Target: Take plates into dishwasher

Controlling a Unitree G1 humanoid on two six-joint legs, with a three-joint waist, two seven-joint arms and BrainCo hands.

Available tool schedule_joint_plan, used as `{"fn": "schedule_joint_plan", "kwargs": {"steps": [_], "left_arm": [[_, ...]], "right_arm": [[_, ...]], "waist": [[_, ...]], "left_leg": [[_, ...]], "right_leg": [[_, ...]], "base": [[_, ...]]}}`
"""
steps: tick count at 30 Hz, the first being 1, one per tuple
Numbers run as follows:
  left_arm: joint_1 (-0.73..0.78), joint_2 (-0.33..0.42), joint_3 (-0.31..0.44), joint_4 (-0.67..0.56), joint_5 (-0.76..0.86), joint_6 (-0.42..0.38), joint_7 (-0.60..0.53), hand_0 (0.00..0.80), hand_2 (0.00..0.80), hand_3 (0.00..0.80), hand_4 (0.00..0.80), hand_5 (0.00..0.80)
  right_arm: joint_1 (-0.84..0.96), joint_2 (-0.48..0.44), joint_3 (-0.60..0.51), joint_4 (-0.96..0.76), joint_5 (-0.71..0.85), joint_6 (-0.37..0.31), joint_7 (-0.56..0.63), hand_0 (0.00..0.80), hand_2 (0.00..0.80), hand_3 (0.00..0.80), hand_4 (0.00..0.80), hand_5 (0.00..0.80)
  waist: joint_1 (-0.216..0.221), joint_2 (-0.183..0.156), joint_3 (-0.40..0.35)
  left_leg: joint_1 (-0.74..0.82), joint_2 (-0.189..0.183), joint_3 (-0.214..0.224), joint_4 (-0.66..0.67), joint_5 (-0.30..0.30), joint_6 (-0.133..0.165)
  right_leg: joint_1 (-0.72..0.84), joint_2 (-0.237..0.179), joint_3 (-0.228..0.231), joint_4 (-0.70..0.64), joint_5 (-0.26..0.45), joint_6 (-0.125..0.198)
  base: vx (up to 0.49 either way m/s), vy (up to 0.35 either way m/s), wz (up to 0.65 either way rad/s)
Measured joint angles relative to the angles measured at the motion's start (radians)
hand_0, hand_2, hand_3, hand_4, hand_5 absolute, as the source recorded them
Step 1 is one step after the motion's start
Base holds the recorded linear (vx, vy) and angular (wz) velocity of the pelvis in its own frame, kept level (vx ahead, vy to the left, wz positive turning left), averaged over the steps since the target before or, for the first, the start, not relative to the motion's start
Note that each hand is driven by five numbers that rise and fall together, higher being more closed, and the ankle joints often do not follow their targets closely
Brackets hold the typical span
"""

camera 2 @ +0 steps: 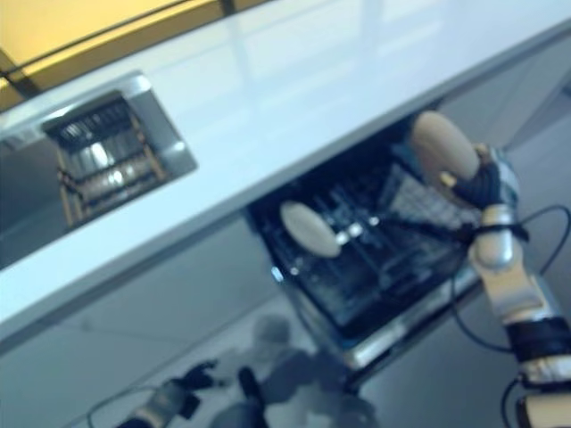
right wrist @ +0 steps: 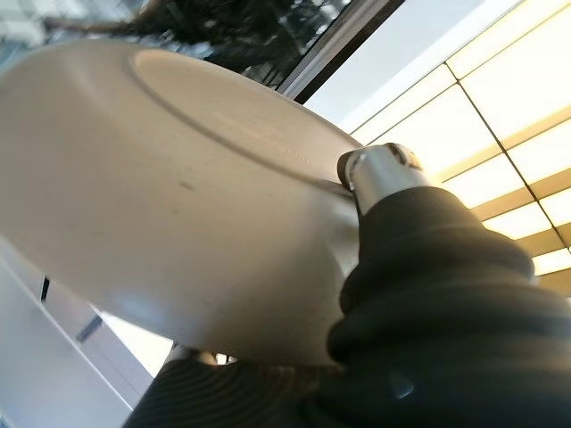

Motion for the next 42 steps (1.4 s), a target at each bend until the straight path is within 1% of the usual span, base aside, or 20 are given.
{"fn": "schedule_joint_plan", "kwargs": {"steps": [5,11,15,18,21,22,27,31,34,36,40,42], "left_arm": [[-0.031,-0.004,-0.018,0.0,-0.021,-0.006,0.0,0.0,0.0,0.0,0.0,0.0],[-0.05,-0.008,-0.019,0.0,-0.047,-0.012,0.0,0.0,0.0,0.0,0.0,0.0],[-0.049,-0.011,-0.023,0.0,-0.047,-0.018,-0.001,0.0,0.0,0.0,0.0,0.0],[-0.05,-0.015,-0.04,-0.001,-0.047,-0.018,-0.003,0.0,0.0,0.0,0.0,0.0],[-0.05,-0.014,-0.044,-0.002,-0.047,-0.018,-0.003,0.0,0.0,0.0,0.0,0.0],[-0.054,-0.015,-0.061,-0.006,-0.047,-0.018,-0.005,0.0,0.0,0.0,0.0,0.0],[-0.069,-0.022,-0.066,-0.031,-0.048,-0.017,-0.016,0.0,0.0,0.0,0.0,0.0],[-0.084,-0.024,-0.091,-0.038,-0.071,-0.018,-0.019,0.0,0.0,0.0,0.0,0.0],[-0.094,-0.027,-0.104,-0.052,-0.075,-0.017,-0.021,0.0,0.0,0.0,0.0,0.0],[-0.099,-0.031,-0.105,-0.059,-0.076,-0.017,-0.022,0.0,0.0,0.0,0.0,0.0],[-0.105,-0.032,-0.105,-0.061,-0.076,-0.017,-0.025,0.0,0.0,0.0,0.0,0.0],[-0.105,-0.032,-0.105,-0.073,-0.076,-0.017,-0.031,0.0,0.0,0.0,0.0,0.0]], "right_arm": [[-0.064,0.0,0.044,0.056,0.0,0.005,0.001,0.8,0.8,0.8,0.8,0.8],[-0.097,0.0,0.064,0.095,0.0,0.024,0.007,0.8,0.8,0.8,0.8,0.8],[-0.129,-0.003,0.064,0.136,0.0,0.04,0.013,0.8,0.8,0.8,0.8,0.8],[-0.144,-0.003,0.067,0.151,0.001,0.046,0.015,0.8,0.8,0.8,0.8,0.8],[-0.156,-0.003,0.08,0.178,0.009,0.056,0.018,0.8,0.8,0.8,0.8,0.8],[-0.167,-0.004,0.09,0.195,0.012,0.06,0.019,0.8,0.8,0.8,0.8,0.8],[-0.183,-0.004,0.117,0.236,0.012,0.067,0.021,0.8,0.8,0.8,0.8,0.8],[-0.202,-0.002,0.164,0.269,0.01,0.081,0.023,0.8,0.8,0.8,0.8,0.8],[-0.252,-0.005,0.179,0.297,0.006,0.086,0.027,0.8,0.8,0.8,0.8,0.8],[-0.269,-0.008,0.184,0.303,-0.016,0.103,0.039,0.8,0.8,0.8,0.8,0.8],[-0.309,-0.017,0.219,0.33,-0.059,0.107,0.058,0.8,0.8,0.8,0.8,0.8],[-0.322,-0.02,0.225,0.331,-0.08,0.115,0.069,0.8,0.8,0.8,0.8,0.8]], "waist": [[-0.003,0.037,0.014],[-0.008,0.061,0.023],[-0.013,0.081,0.031],[-0.02,0.103,0.04],[-0.025,0.111,0.038],[-0.026,0.12,0.042],[-0.024,0.155,0.053],[-0.023,0.165,0.057],[-0.023,0.179,0.064],[-0.021,0.189,0.068],[0.0,0.193,0.07],[0.004,0.192,0.072]], "left_leg": [[-0.015,-0.006,0.001,0.0,-0.002,0.004],[-0.018,-0.011,0.002,0.0,-0.001,0.005],[-0.017,-0.016,0.003,0.0,-0.003,0.007],[-0.019,-0.018,0.002,0.0,-0.004,0.009],[-0.028,-0.018,0.001,0.0,-0.004,0.009],[-0.036,-0.018,0.001,0.0,-0.002,0.011],[-0.052,-0.023,0.001,0.001,0.001,0.015],[-0.056,-0.025,0.0,0.002,0.002,0.016],[-0.069,-0.03,-0.005,0.002,0.007,0.019],[-0.07,-0.033,-0.01,0.002,0.009,0.019],[-0.093,-0.035,-0.019,0.002,0.018,0.018],[-0.103,-0.036,-0.021,0.002,0.025,0.019]], "right_leg": [[-0.021,-0.008,0.002,0.011,-0.002,0.003],[-0.029,-0.013,0.005,0.018,-0.006,0.004],[-0.03,-0.019,0.006,0.02,-0.006,0.007],[-0.04,-0.024,0.007,0.037,-0.014,0.01],[-0.057,-0.026,0.007,0.057,-0.024,0.01],[-0.075,-0.028,0.01,0.075,-0.03,0.009],[-0.121,-0.042,0.022,0.129,-0.051,0.013],[-0.153,-0.051,0.029,0.185,-0.079,0.013],[-0.186,-0.062,0.031,0.232,-0.099,0.013],[-0.201,-0.071,0.031,0.269,-0.119,0.014],[-0.254,-0.084,0.034,0.341,-0.15,0.006],[-0.275,-0.088,0.035,0.371,-0.162,0.003]], "base": [[-0.03,0.043,-0.01],[0.03,0.048,-0.01],[0.033,0.02,0.0],[0.0,0.0,0.0],[0.0,0.0,0.0],[-0.013,-0.007,-0.03],[-0.006,-0.004,-0.03],[-0.004,-0.004,-0.01],[-0.004,-0.002,0.03],[-0.004,-0.003,0.07],[-0.013,-0.009,0.03],[-0.024,-0.032,0.05]]}}
